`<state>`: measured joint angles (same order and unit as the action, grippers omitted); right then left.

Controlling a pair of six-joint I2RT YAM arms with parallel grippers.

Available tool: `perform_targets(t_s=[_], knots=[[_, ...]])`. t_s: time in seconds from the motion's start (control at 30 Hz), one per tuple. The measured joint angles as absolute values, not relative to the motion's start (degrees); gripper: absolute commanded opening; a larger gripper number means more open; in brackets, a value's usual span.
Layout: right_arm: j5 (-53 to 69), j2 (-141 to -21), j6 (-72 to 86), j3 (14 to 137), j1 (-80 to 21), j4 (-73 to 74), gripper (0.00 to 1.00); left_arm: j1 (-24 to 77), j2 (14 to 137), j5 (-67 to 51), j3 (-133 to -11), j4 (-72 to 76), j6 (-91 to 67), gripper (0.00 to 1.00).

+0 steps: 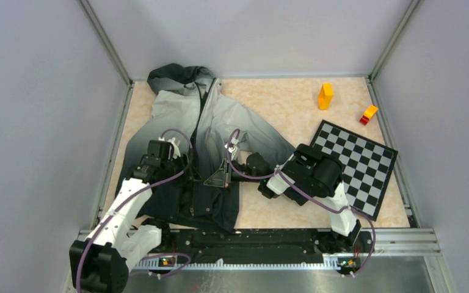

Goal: Zip up the jacket

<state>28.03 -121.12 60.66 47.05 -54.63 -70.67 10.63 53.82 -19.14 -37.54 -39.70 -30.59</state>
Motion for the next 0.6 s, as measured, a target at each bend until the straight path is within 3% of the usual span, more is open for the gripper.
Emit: perform_targets(t_s=[0.47, 0.6], knots=[[28.1, -121.1, 60.7, 47.0, -54.6, -70.7, 0.0, 10.6, 55.5, -21.9, -36.4, -38.6, -31.2, 0.37], [28.1, -121.1, 60.7, 47.0, -54.6, -70.7, 0.02, 10.6, 55.8, -23.2, -36.2, -37.2, -31.5, 0.23]])
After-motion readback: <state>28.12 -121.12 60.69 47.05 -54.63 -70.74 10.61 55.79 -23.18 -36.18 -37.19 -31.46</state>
